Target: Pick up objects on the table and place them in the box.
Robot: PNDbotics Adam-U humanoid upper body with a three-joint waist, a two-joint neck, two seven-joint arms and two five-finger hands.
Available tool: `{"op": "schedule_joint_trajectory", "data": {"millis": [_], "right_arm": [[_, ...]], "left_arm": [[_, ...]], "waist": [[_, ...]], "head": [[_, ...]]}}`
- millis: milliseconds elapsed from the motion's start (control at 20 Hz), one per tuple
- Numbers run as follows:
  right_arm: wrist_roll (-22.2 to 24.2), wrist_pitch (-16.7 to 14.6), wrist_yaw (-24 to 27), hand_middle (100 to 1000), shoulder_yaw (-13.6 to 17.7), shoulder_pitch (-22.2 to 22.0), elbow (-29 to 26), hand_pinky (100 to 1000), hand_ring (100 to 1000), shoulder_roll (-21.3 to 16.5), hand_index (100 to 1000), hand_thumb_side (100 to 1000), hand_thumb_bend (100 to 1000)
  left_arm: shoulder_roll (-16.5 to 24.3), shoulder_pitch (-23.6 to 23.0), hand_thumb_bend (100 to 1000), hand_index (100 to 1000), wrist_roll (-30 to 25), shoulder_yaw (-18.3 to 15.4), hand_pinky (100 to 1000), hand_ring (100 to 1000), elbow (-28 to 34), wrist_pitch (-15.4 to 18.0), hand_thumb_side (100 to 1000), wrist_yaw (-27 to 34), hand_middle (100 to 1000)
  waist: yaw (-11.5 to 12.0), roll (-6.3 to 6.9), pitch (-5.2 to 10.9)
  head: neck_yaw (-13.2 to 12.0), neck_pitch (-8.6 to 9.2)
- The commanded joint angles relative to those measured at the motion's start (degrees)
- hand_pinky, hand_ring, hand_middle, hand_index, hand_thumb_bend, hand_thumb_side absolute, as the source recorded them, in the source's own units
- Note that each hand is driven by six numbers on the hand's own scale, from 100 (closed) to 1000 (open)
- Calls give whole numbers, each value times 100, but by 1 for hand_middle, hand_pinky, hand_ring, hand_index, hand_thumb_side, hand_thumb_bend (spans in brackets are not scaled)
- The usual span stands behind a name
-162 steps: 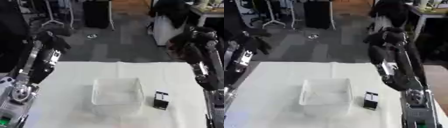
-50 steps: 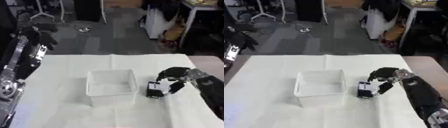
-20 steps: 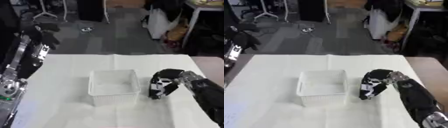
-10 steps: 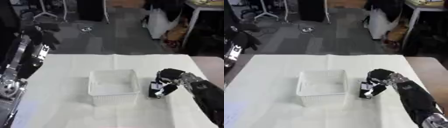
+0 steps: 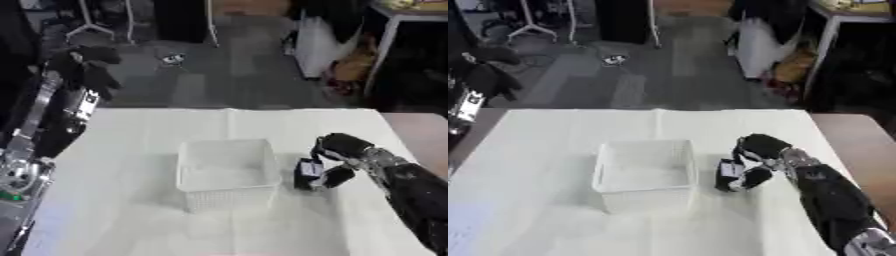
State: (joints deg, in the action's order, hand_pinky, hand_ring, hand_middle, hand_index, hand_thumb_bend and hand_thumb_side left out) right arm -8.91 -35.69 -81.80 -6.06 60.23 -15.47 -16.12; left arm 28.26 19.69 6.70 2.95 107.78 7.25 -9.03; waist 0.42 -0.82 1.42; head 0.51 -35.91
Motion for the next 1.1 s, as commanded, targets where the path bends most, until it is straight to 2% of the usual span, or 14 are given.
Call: {"op": "schedule_joint_trajectory", "data": {"millis": [50, 150, 200, 250, 500, 1100], "right_arm": [[-103, -111, 121, 114, -16, 70, -151, 100, 100, -119, 345, 756, 644], [-124, -152, 174, 114, -28, 62, -198, 100, 100, -129, 343, 751, 642], [-127, -163, 203, 114, -34, 55, -222, 100, 100, -135, 343, 716, 707], [-133, -166, 239, 110, -34, 46, -253, 100, 100, -143, 343, 749, 642], [-138, -88, 605, 107, -49, -82, -643, 100, 100, -238, 342, 746, 639], [387, 455, 2337, 100, -51, -309, -2205, 100, 100, -521, 342, 741, 623]], "left_arm": [[128, 95, 131, 788, -6, -26, 406, 530, 59, 10, 889, 37, 670], [129, 95, 131, 789, -5, -25, 406, 530, 59, 10, 889, 38, 670], [130, 95, 131, 789, -5, -25, 406, 530, 60, 10, 879, 38, 670], [130, 96, 131, 789, -4, -26, 407, 530, 60, 10, 889, 38, 670], [133, 96, 131, 789, -3, -28, 407, 531, 61, 11, 889, 36, 671], [136, 100, 131, 789, -3, -28, 407, 531, 65, 9, 888, 36, 672]], "waist": [[-7, 18, 48], [-8, 17, 48], [-8, 17, 49], [-8, 17, 49], [-12, 14, 45], [-12, 10, 38]], "head": [[-9, 39], [-11, 42], [-11, 42], [-12, 44], [-18, 55], [-41, 118]]}}
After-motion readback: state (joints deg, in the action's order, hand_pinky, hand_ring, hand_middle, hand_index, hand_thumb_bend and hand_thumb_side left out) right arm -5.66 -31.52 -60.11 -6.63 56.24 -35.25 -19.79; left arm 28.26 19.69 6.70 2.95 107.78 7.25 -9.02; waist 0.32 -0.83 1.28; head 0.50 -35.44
